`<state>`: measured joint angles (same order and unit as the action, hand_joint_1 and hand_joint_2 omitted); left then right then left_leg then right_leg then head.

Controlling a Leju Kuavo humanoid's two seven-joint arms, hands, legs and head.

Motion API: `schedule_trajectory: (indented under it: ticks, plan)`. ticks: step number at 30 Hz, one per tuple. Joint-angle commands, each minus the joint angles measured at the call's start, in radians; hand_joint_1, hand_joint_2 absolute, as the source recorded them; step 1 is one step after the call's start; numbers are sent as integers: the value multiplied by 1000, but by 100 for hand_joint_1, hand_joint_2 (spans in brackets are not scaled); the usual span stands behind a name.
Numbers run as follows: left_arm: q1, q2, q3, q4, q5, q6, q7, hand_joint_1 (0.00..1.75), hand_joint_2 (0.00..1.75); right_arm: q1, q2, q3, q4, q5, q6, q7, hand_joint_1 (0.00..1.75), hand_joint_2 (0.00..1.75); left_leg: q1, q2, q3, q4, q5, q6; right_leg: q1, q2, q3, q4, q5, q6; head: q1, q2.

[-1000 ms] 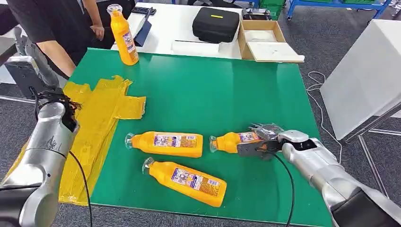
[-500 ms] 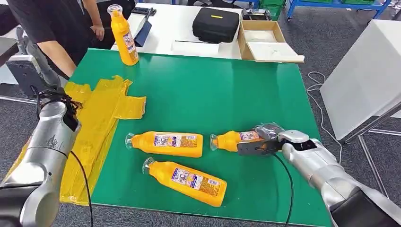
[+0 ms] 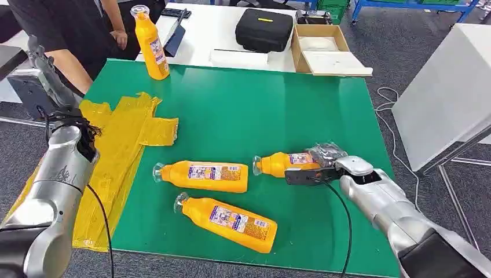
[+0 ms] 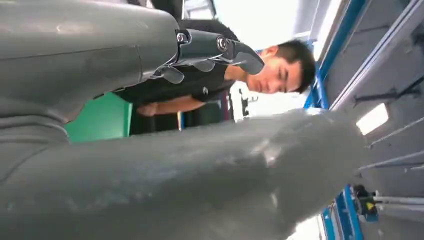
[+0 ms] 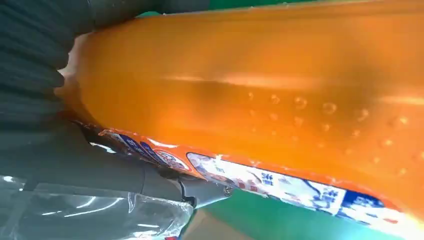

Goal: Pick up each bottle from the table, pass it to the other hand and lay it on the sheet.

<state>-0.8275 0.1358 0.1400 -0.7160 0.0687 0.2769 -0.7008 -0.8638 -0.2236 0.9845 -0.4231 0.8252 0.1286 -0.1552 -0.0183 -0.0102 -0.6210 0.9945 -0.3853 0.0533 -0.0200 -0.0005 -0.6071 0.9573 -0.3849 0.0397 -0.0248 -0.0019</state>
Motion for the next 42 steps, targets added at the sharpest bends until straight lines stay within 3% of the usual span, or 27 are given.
schedule_trajectory:
  ticks: [1,6,9,14,17,21,25,28,36,42]
  plan:
    - [-35,45,33,85,31,-69,3,0,175,-109,-196,-213,-490,52,143,38,175,175,-2,1,-3,1,0,-2,-2,0,-4,3,-1,-1,0,0]
    - [-37,46,31,85,34,-73,3,0,175,-93,-203,-247,-536,67,151,48,175,175,0,0,-2,2,-1,-3,-1,0,-1,2,-1,-2,0,0]
    - [-7,60,38,69,54,-94,3,0,175,-147,-245,-288,-639,42,196,44,175,175,-1,0,-2,1,-1,-3,-3,0,-2,2,-1,-2,0,0]
    - [32,58,49,47,75,-122,3,0,175,-179,-230,-298,-657,29,224,50,175,175,-1,2,-2,1,-2,-4,-3,2,-2,3,-1,-3,0,0]
    - [81,33,50,29,123,-197,7,0,175,-163,-138,-344,-603,21,122,99,175,175,1,2,0,1,-2,-4,-2,2,0,1,-1,-3,0,0]
    - [101,-39,7,15,188,-292,37,0,175,-172,101,-359,-416,43,-28,151,173,175,0,5,1,-1,-1,-3,-2,4,0,0,0,-2,-1,0]
    - [97,-58,-30,7,247,-336,80,0,175,-181,163,-349,-368,25,-63,160,175,175,2,9,2,1,-2,-7,-1,6,1,2,0,-5,0,0]
    - [97,-124,-73,-43,272,-368,119,0,175,-169,285,-355,-318,39,-133,216,175,175,2,6,0,0,0,-6,-1,3,-2,1,1,-5,0,0]
    - [103,-120,-94,-75,293,-345,148,0,175,-176,288,-355,-302,43,-142,217,175,175,3,2,-2,2,0,-7,0,1,-2,2,0,-5,0,0]
    - [92,-179,-156,-152,361,-386,234,0,175,-121,435,-344,-265,53,-215,255,173,175,3,1,-3,1,1,-6,-1,1,-3,1,1,-5,0,0]
